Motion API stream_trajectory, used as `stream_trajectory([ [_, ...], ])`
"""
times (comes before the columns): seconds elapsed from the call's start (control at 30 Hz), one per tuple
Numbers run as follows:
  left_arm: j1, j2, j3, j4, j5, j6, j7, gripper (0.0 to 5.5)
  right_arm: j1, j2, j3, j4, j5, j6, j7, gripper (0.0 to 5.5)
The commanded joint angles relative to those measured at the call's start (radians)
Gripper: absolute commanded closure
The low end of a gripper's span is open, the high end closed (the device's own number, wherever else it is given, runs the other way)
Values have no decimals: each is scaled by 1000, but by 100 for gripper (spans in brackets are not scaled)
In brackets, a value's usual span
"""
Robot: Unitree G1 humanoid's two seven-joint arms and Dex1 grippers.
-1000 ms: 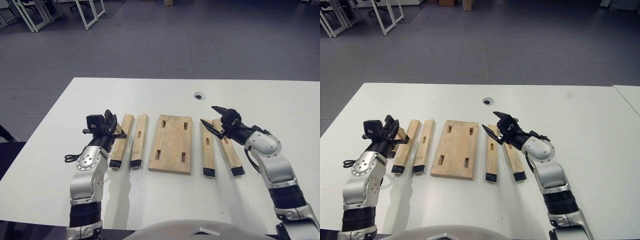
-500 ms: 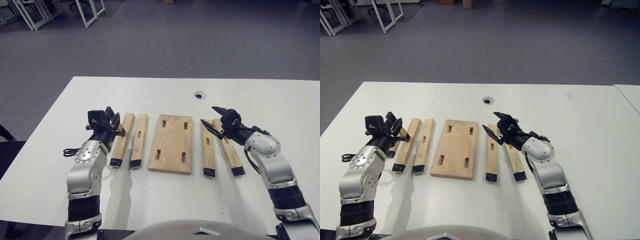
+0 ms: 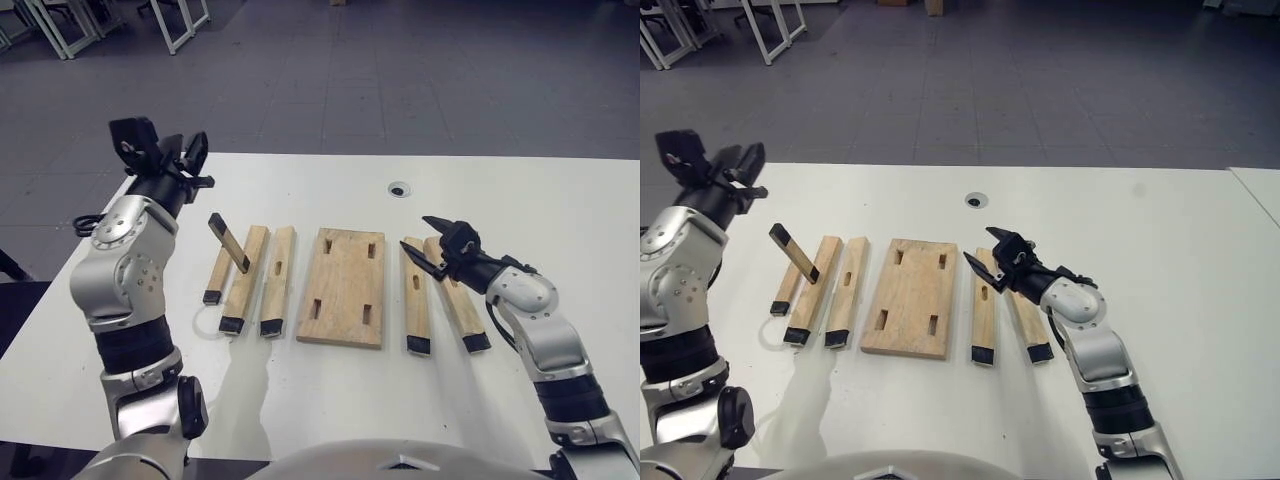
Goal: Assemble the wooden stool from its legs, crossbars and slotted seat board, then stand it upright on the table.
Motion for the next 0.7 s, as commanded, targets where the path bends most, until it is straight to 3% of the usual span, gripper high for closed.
stream_trajectory([
  [0.03,-21,-18,-8,61,6,6,6,354,6,1,6,-21,-13,5,-5,239],
  [0.17,-33,-32,-31,99,28,-29,6,354,9,3,8,-22,-15,5,-9,239],
  [0.43,-239,30,19,139,43,-165,5,354,17,-3,7,-31,-13,7,-8,239],
  [0.7,77,-130,-121,313,76,-87,-18,354,11,-4,10,-25,-13,5,-4,239],
])
